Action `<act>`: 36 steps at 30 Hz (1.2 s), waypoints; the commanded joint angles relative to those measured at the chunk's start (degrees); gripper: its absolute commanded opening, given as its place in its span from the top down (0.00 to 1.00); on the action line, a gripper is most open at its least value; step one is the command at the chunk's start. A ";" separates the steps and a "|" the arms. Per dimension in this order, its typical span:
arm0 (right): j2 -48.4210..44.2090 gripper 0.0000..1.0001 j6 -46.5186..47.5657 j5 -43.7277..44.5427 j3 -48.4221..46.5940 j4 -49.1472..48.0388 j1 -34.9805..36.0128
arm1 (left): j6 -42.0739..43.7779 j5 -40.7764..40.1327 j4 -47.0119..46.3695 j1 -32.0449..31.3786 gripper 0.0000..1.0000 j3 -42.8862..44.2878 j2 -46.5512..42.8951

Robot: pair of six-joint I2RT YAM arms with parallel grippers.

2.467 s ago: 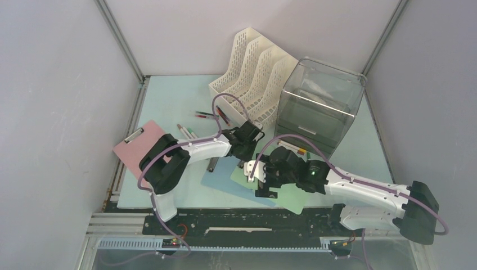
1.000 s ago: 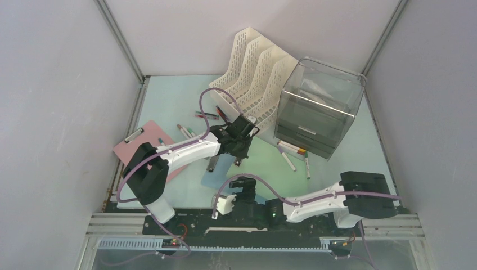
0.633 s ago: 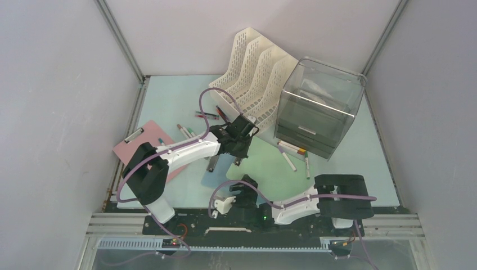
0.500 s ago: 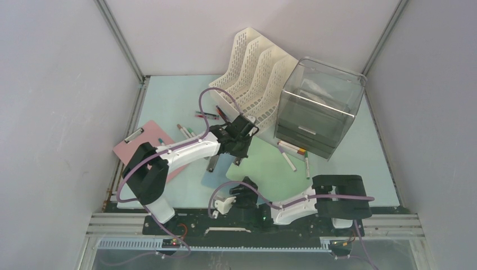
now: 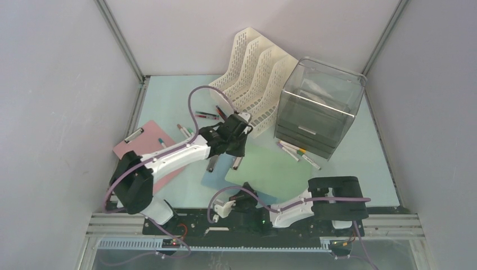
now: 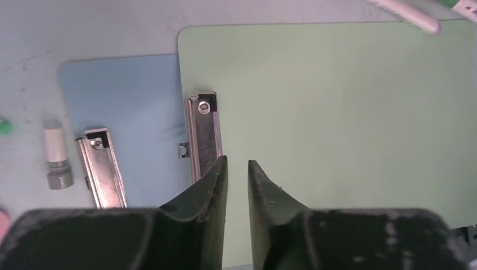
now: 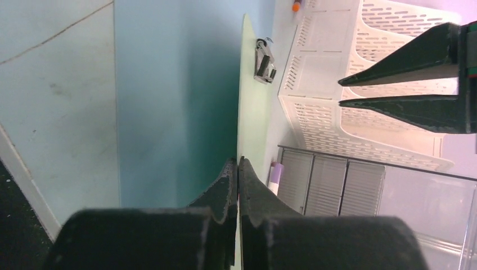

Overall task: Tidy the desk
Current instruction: Pick up the folder from the center of the board.

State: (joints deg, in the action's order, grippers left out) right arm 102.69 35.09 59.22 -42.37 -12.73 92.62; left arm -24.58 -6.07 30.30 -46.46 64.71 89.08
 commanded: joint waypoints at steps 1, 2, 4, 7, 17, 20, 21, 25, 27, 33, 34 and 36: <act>-4.92 1.00 -2.25 -0.56 -0.75 -1.12 0.55 | -0.68 -2.36 -1.96 0.27 0.69 -1.16 -7.06; -5.56 1.00 -3.22 -1.09 -1.20 0.17 0.57 | -0.73 -2.77 -1.97 0.30 0.65 -1.55 -8.28; -7.47 1.00 -5.30 -2.61 -2.04 3.08 0.60 | -0.99 -3.77 -1.92 0.24 0.57 -2.54 -10.76; -9.48 1.00 -7.13 -3.82 -2.71 4.55 0.25 | -1.15 -6.29 -2.06 0.31 0.46 -4.59 -15.30; -18.49 1.00 -9.84 -8.61 -2.71 5.65 -3.55 | -13.00 -7.55 -12.28 5.60 0.07 -24.38 -43.92; -20.58 1.00 -10.42 -9.83 -2.72 5.87 -4.30 | -18.61 -3.71 -16.73 8.10 0.00 -31.51 -52.94; -21.39 1.00 -10.55 -10.19 -2.72 5.88 -4.60 | -20.55 -2.29 -17.86 8.43 0.00 -33.29 -55.29; -23.24 1.00 -10.90 -11.22 -2.76 6.17 -5.86 | -31.08 -0.59 -20.55 8.90 0.00 -39.71 -61.27; -23.32 1.00 -10.90 -11.13 -2.72 6.04 -6.42 | -37.11 -0.32 -21.49 8.89 0.00 -42.02 -62.42; -23.39 1.00 -10.94 -10.96 -2.72 5.93 -6.75 | -48.77 1.49 -22.93 8.90 0.00 -45.87 -63.47; -23.34 1.00 -10.92 -10.96 -2.72 5.88 -6.90 | -50.24 1.45 -22.59 8.87 0.00 -46.21 -63.37; -23.22 1.00 -10.92 -10.83 -2.72 5.79 -7.08 | -53.14 1.61 -22.38 8.84 0.00 -47.24 -62.65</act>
State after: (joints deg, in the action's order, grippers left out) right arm 80.97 26.17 47.88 -43.27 -5.30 86.15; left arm -67.92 -5.61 10.79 -37.85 18.28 26.22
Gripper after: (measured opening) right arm 0.008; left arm 0.996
